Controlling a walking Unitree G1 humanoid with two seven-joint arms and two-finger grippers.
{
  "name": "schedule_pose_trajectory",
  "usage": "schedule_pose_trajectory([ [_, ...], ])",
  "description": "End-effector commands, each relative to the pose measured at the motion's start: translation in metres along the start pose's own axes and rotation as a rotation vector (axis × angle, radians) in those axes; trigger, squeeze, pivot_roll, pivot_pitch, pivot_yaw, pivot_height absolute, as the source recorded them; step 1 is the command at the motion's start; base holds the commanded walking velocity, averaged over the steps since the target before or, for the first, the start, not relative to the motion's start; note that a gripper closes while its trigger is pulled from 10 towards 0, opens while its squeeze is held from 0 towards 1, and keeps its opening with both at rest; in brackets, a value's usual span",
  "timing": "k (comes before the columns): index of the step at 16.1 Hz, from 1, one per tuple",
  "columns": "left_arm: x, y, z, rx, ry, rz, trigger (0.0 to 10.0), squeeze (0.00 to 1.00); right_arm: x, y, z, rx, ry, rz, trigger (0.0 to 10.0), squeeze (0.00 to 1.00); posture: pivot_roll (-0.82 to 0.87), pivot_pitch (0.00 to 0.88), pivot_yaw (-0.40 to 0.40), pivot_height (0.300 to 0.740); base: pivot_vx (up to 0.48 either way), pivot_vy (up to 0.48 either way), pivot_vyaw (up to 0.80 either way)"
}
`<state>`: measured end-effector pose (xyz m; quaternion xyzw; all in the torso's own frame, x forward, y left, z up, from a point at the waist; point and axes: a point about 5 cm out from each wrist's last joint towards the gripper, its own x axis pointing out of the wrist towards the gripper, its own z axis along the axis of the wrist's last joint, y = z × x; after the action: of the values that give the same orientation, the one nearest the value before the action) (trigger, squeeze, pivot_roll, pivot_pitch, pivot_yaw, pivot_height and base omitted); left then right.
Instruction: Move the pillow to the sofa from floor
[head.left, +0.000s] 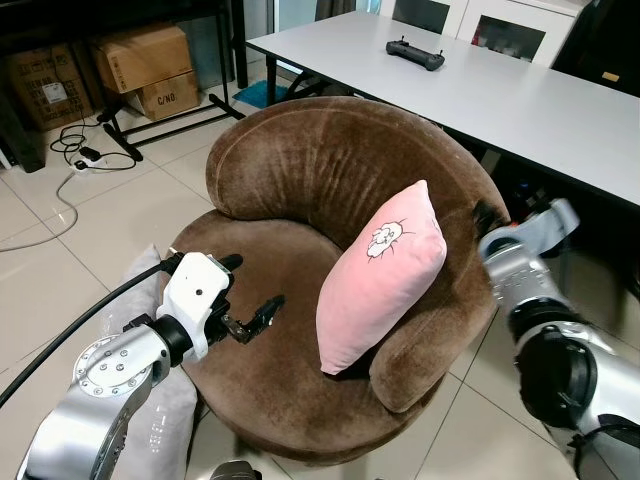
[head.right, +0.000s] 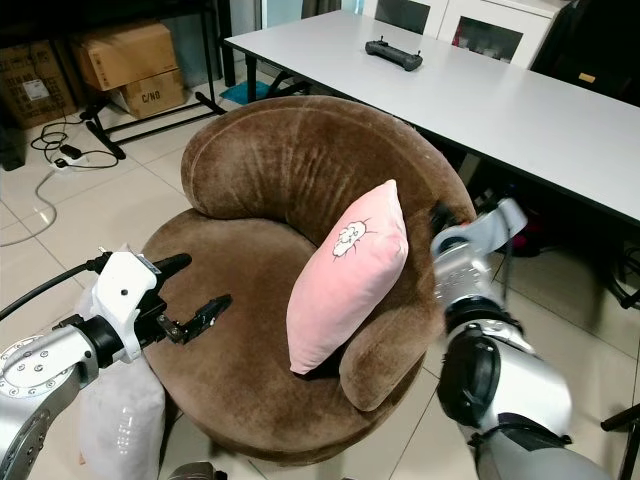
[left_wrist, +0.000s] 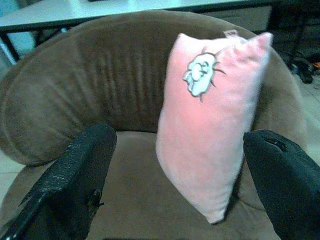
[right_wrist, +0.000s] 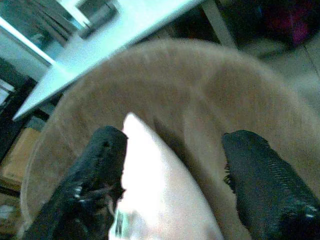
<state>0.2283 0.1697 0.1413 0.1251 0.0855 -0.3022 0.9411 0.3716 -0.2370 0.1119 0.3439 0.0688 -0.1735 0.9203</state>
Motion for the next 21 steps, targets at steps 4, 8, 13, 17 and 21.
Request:
schedule_pose_trajectory([
  [4, 0.002, 0.001, 0.003, -0.008, -0.067, 0.19, 10.0, 0.0, -0.017, -0.001, -0.009, -0.298, -0.054, 0.192, 10.0, 0.0, 0.11, 0.0, -0.063, 0.74, 0.0, 0.0, 0.0],
  [8, -0.008, 0.002, -0.001, 0.031, -0.067, 0.4, 10.0, 0.0, -0.081, 0.004, -0.043, -0.47, -0.043, 0.263, 10.0, 0.0, 0.1, 0.0, -0.066, 0.74, 0.0, 0.0, 0.0],
  [13, -0.012, -0.002, -0.008, 0.014, -0.047, 0.474, 10.0, 0.0, -0.121, 0.001, -0.057, -0.733, 0.002, 0.287, 10.0, 0.0, 0.11, 0.0, -0.075, 0.74, 0.0, 0.0, 0.0],
  [17, -0.014, -0.001, -0.012, -0.01, -0.037, 0.494, 10.0, 0.0, -0.136, 0.009, -0.069, -0.717, 0.073, 0.347, 10.0, 0.0, 0.09, 0.0, -0.017, 0.74, 0.0, 0.0, 0.0],
  [21, -0.013, 0.003, -0.012, -0.009, -0.044, 0.499, 10.0, 0.0, -0.122, 0.004, -0.055, -0.745, 0.063, 0.278, 10.0, 0.0, 0.11, 0.0, -0.064, 0.74, 0.0, 0.0, 0.0],
])
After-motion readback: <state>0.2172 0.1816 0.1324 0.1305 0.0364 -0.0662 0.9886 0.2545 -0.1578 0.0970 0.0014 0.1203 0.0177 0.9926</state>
